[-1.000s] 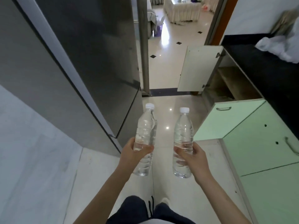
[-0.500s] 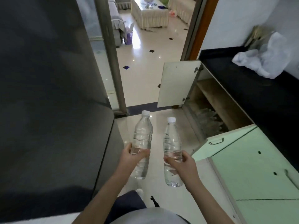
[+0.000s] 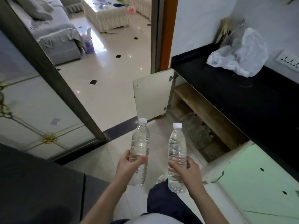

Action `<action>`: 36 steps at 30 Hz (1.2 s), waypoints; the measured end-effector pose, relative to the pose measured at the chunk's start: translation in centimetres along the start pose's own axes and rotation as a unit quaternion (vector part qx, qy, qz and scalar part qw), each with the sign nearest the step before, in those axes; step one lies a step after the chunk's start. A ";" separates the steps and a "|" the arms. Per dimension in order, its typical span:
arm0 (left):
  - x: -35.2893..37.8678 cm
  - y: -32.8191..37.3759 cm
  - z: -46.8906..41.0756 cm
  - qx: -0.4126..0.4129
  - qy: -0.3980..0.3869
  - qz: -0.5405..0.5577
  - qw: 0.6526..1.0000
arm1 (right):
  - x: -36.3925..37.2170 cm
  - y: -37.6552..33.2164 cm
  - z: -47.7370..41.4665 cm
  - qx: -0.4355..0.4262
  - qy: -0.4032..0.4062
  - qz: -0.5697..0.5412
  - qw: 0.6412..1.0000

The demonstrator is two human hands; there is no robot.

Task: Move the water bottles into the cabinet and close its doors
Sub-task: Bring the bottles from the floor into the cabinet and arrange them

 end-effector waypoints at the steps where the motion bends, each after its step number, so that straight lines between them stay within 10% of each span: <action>1: 0.5 1.4 -1.3 0.000 0.001 -0.005 1.000 | 0.0 -0.5 -2.2 0.000 0.001 -0.004 1.000; 12: 6.6 18.5 -15.4 0.016 -0.056 -0.056 0.997 | -2.2 -7.1 -19.9 -0.005 0.079 -0.029 0.996; 26: 12.3 27.1 -35.3 -0.069 -0.255 -0.257 0.930 | 1.9 -5.9 -27.4 0.133 0.354 -0.117 0.918; 36: 19.8 25.6 -43.5 -0.052 -0.298 -0.324 0.896 | 1.4 -1.4 -33.4 0.148 0.402 -0.125 0.895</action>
Point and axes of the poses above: each hand's wrist, its own z-axis away from the middle knuckle, its own x-axis out of the palm, y = z × x, the point moved 5 cm from there along -z, towards the middle knuckle, and after that the axes turned 11 degrees about -x, right-handed, at the moved point
